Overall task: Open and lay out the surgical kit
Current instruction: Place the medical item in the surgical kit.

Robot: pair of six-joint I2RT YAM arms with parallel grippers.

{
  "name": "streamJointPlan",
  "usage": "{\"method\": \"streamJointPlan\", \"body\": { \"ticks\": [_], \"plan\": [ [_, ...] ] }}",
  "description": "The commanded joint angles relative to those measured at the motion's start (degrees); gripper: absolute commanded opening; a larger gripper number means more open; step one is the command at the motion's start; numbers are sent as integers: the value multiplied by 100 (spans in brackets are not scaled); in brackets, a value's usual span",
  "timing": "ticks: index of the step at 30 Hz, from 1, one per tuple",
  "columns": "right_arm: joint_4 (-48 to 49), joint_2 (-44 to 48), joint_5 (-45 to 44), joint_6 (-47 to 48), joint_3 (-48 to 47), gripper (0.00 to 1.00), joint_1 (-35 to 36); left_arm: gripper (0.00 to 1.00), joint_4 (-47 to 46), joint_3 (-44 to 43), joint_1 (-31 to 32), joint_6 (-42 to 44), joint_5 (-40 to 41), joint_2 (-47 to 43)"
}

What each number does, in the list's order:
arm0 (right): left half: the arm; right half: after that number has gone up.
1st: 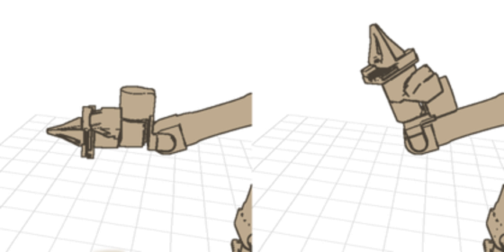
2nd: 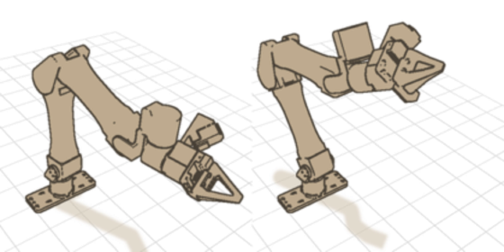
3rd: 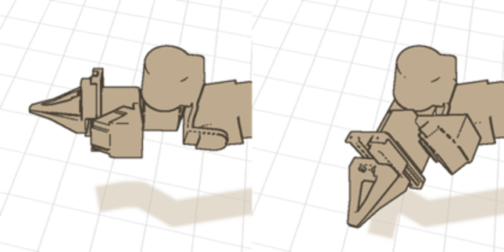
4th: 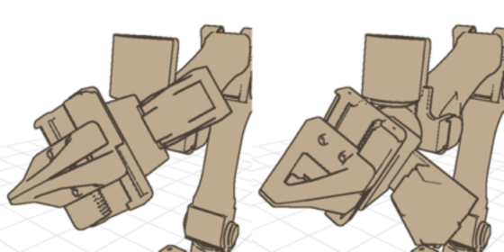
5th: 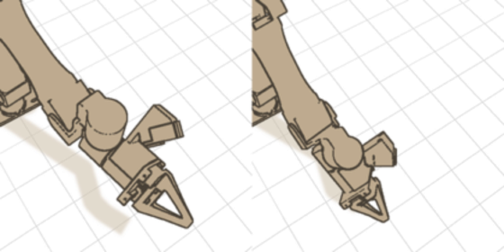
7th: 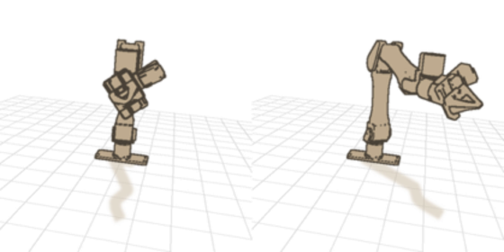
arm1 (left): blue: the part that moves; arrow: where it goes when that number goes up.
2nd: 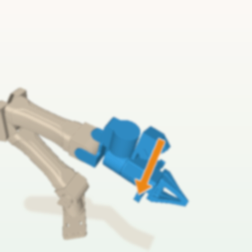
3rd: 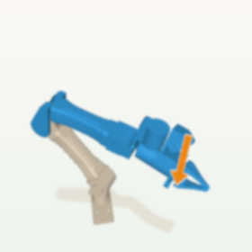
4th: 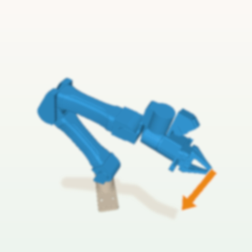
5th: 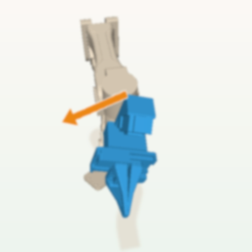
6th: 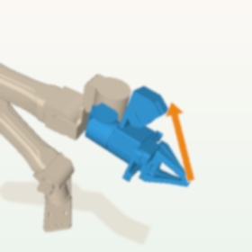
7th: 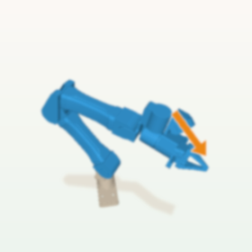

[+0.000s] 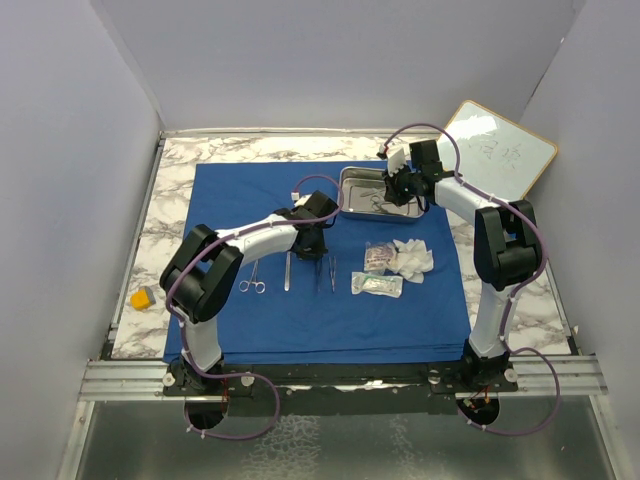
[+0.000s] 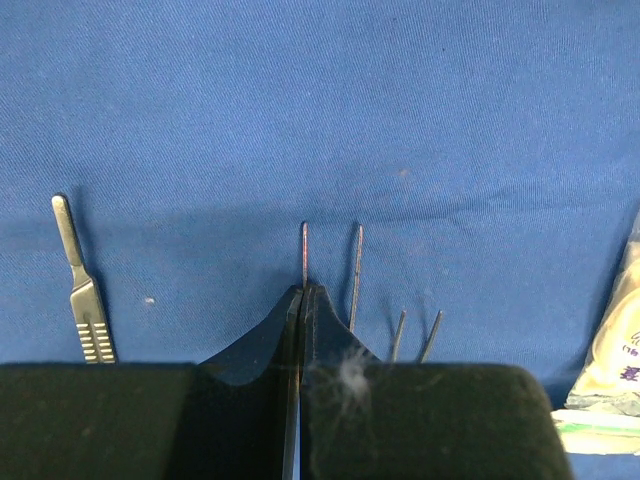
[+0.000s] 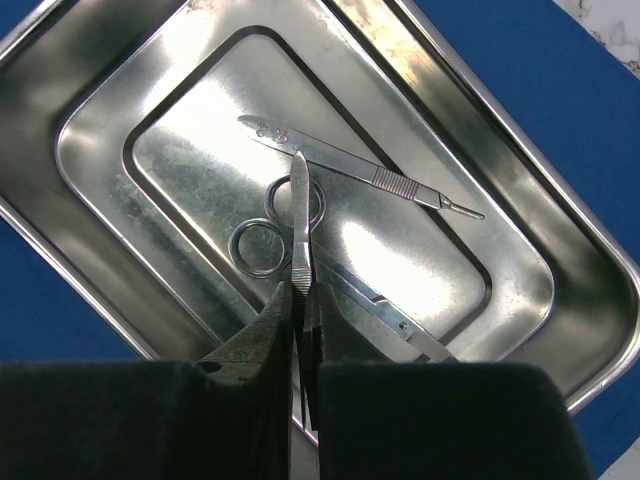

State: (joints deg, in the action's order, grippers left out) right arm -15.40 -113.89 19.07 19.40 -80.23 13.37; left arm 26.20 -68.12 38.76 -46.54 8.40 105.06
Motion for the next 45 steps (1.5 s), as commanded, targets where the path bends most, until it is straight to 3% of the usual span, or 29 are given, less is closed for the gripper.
{"method": "streamJointPlan", "body": {
  "ticks": [1, 12, 45],
  "plan": [
    [82, 116, 9, 64, 45, 1, -45, 0, -76, -145, 26, 48, 51, 69],
    [63, 77, 27, 67, 33, 1, -45, 0, -257, 17, 26, -39, -174, 59],
    [22, 40, 19, 82, -22, 1, -45, 15, -667, 457, 34, 82, -342, -292]
  ]
}}
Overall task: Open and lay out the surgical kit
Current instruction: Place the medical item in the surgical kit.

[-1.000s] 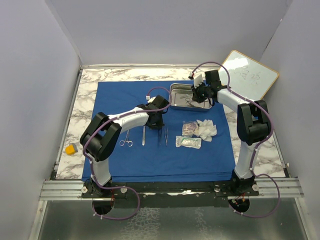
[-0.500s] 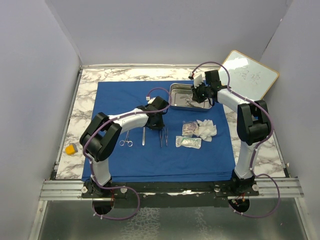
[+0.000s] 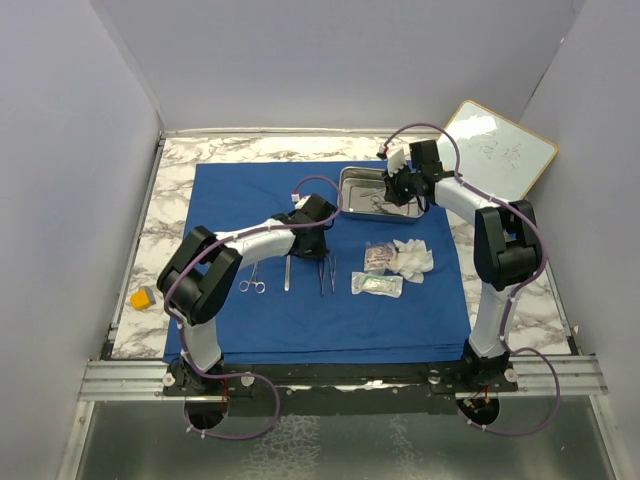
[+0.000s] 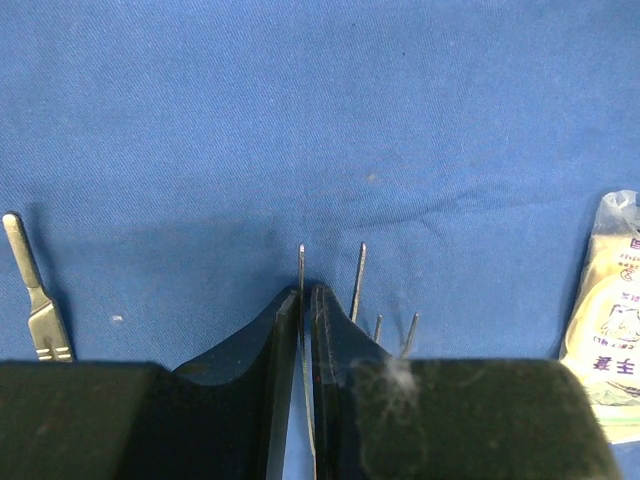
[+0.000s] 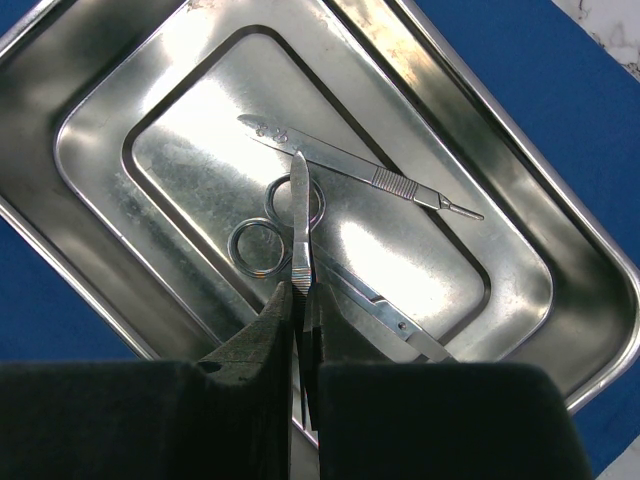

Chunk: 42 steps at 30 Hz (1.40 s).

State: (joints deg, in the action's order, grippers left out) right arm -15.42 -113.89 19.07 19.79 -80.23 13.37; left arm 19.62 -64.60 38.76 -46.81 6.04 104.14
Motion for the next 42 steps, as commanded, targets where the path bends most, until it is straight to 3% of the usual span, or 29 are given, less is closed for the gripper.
{"method": "streamJointPlan", "body": {
  "ticks": [1, 14, 21, 27, 30, 37, 42],
  "plan": [
    [24, 48, 14, 36, -27, 1, -45, 17, -29, 98, 35, 163, -107, -227],
    [-178, 428, 416, 211, -248, 1, -45, 43, -496, 213, -218, 1117, -393, -1177],
    [-515, 1117, 1540, 646, -366, 1, -28, 48, -871, 263, -1083, 1806, -1827, -1681],
    [-909, 1758, 2409, 1252, -98, 1, 231, 67, -1113, 488, -1945, 1555, -3054, -2004],
    [-892, 2086, 2604, 1514, 229, 1, 478, 68, -1671, 639, -2260, 1413, -4208, -2050],
    [-828, 2658, 2831, 2024, 857, 1, 1187, 66, -2262, 395, -2305, 1404, -5864, -2107],
    [-878, 2817, 3102, 2175, 961, 1, 1393, 62, -2148, 491, -2290, 1741, -6313, -2232]
  ]
}}
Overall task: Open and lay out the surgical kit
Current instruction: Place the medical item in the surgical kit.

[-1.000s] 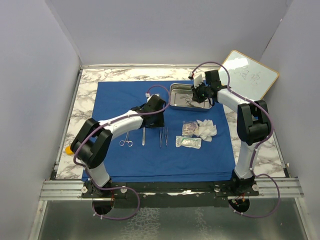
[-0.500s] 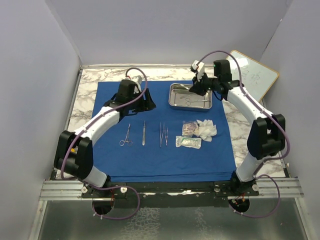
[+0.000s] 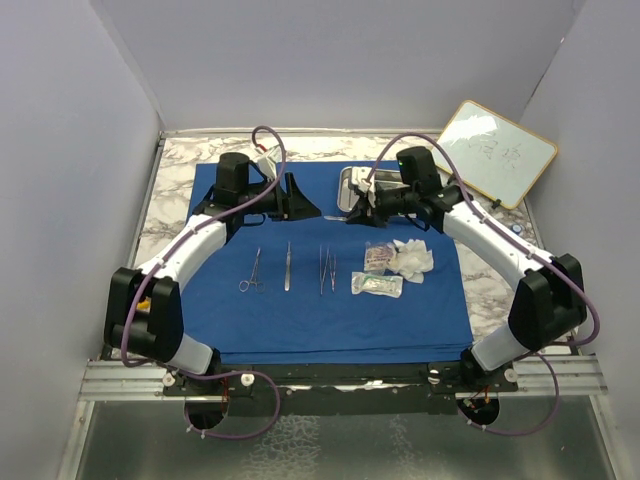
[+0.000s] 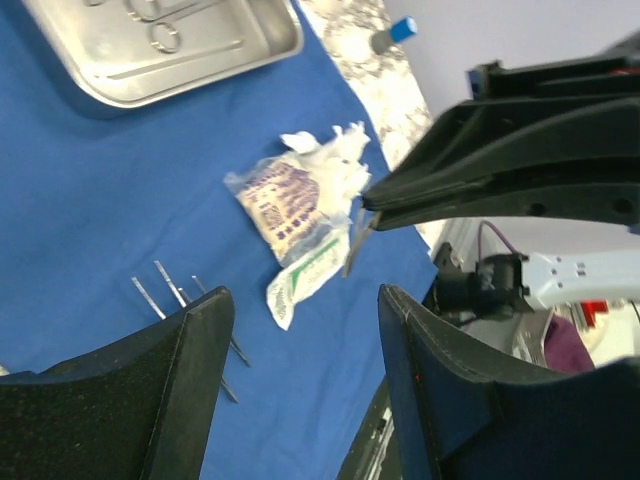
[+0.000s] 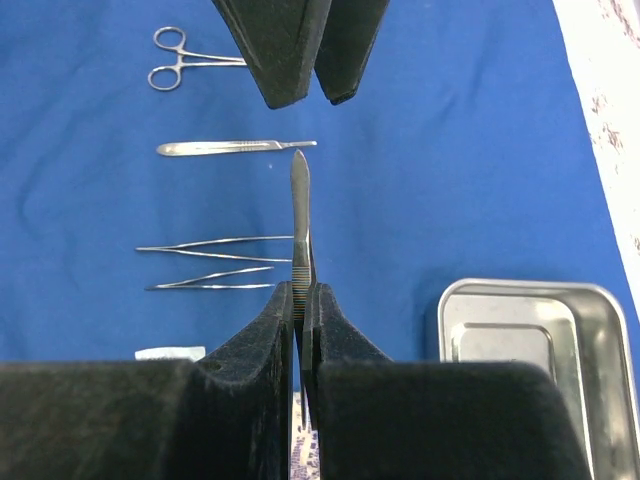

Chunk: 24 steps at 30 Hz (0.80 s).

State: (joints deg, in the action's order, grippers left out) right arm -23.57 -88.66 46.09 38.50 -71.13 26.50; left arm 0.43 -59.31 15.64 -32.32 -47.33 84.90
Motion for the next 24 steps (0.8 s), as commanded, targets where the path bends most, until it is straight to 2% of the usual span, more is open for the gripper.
{"method": "streamJointPlan", "body": {
  "ticks": [1, 8, 12, 15, 24],
  "plan": [
    [-74, 323, 440, 351, 72, 1, 116, 60, -202, -3, 26, 326, -1114, -302],
    [-157, 360, 549, 575, 133, 1, 296, 50, -39, 49, 99, 509, -1512, -192],
    [-211, 362, 601, 721, 173, 1, 367, 39, -26, 7, 160, 556, -1584, -114],
    [-205, 337, 630, 761, 196, 1, 407, 33, -7, 6, 234, 598, -1579, -92],
    [-178, 317, 589, 841, 230, 1, 474, 27, 369, -57, 363, 846, -1486, 21]
  ]
}}
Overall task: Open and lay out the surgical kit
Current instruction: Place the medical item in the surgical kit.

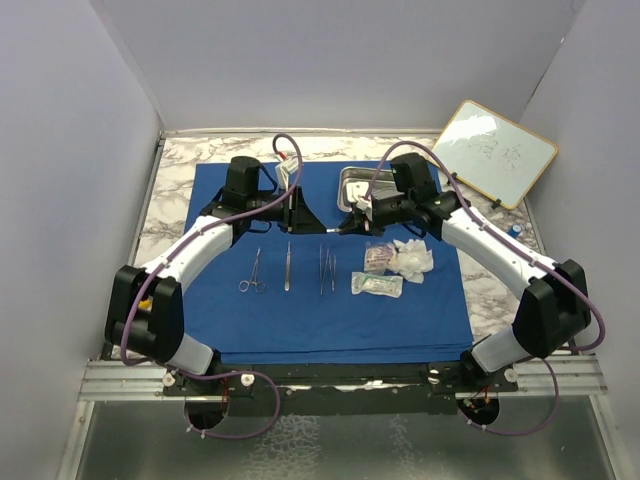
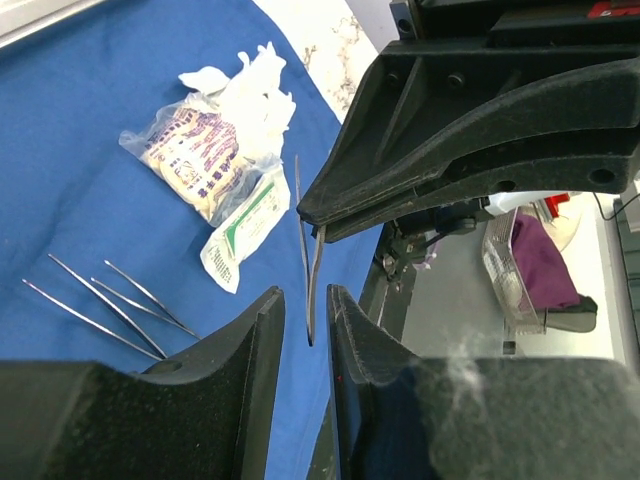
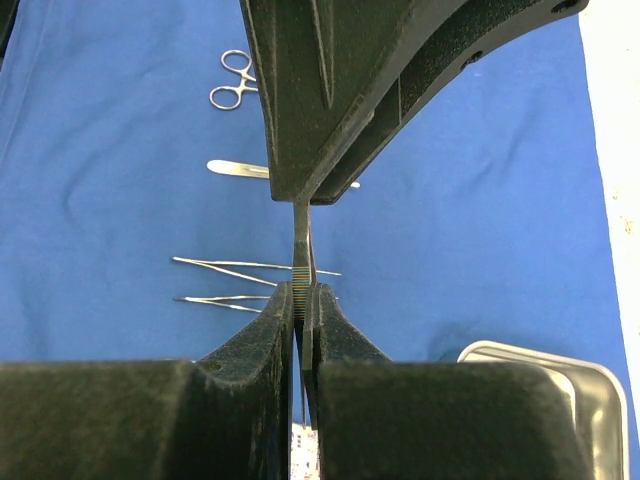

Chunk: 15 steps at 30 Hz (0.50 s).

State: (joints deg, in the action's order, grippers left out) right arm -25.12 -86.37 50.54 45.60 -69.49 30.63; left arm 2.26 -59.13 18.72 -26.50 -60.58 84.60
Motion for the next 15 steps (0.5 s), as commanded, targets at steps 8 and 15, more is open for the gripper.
{"method": "streamJointPlan", "body": {
  "ticks": [8, 15],
  "plan": [
    [2, 46, 87, 151, 81, 1, 91, 13, 236, -42, 90, 364, -78, 26],
    [152, -10, -210, -344, -1, 6, 101, 0, 216, -19, 90, 677, 241, -108]
  ]
}}
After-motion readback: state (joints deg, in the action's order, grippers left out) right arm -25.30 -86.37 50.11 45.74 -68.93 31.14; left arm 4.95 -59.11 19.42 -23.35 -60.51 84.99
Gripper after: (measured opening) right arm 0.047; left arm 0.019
